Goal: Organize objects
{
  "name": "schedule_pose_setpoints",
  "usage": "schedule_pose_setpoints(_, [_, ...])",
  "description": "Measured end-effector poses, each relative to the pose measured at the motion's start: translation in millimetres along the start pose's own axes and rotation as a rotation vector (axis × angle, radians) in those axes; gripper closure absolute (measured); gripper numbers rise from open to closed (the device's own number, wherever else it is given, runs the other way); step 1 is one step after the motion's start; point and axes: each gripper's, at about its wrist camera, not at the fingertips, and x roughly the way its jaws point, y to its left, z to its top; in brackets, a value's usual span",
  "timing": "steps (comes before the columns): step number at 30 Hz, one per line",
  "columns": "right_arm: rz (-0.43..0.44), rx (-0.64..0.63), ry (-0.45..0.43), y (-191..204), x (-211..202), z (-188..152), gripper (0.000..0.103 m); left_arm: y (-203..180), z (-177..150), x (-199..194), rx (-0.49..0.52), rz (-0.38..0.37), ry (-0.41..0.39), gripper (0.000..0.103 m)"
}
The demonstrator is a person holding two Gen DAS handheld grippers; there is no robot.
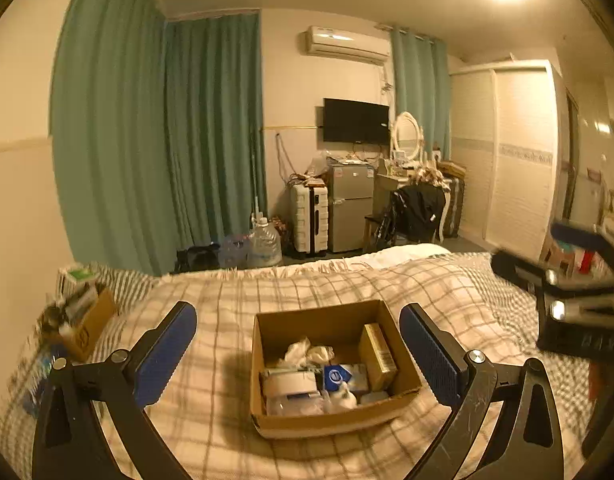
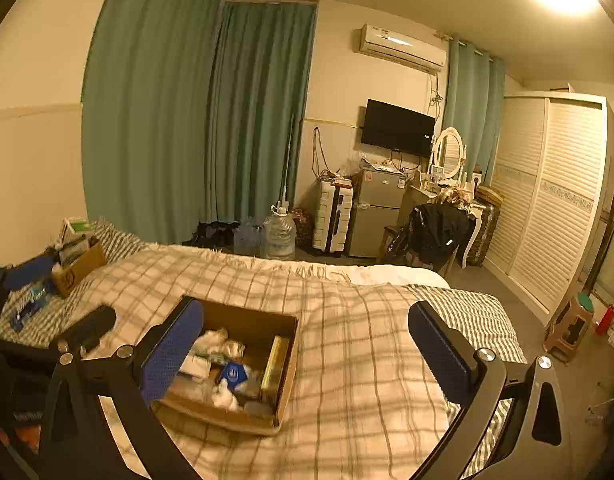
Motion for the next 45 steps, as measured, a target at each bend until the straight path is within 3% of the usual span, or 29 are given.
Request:
schedule_pose_setpoints(3, [-0.007, 0.009, 0.045, 2.0, 0.5, -26.5, 0.001, 2.4, -17.6, -7.0, -0.041, 0.034, -0.036, 0.0])
schedule_pose_setpoints(6, [0.001, 0.015, 0.106, 4.9, 18.0, -62.2, 0.001, -5.4, -41.9, -0.4, -0.007, 0.033, -0.012, 0.0])
schedule_pose_setpoints(9, [-0.023, 0.03, 0.07, 6.8, 31.3, -95.0, 0.0, -10.6, -64.1, 4.6, 0.022, 0.068, -0.002, 0.0])
schedule_pose_setpoints(12, [-0.053, 0.023, 0.034, 6.5, 40.6, -110.1, 0.0, -6.7, -81.1, 7.1, -0.016, 0.065, 0.012, 0.0])
schedule_pose_setpoints(17, [-0.024, 0.106, 0.018, -6.9, 45.8, -115.1, 0.0, -2.7, -88.8, 8.5, -0.033, 0.085, 0.013, 0.0])
schedule_pose_setpoints(33, [-0.04, 0.083, -0.008, 2.8, 41.5, -116.6, 0.0, 0.9, -97.4, 19.6, -0.073, 0.094, 0.075, 0.0])
schedule_pose_setpoints(45, [-0.046, 0.079, 0.001, 2.0, 42.3, -117.4, 0.0, 4.0, -96.5, 18.0, -0.085, 0.116, 0.069, 0.0])
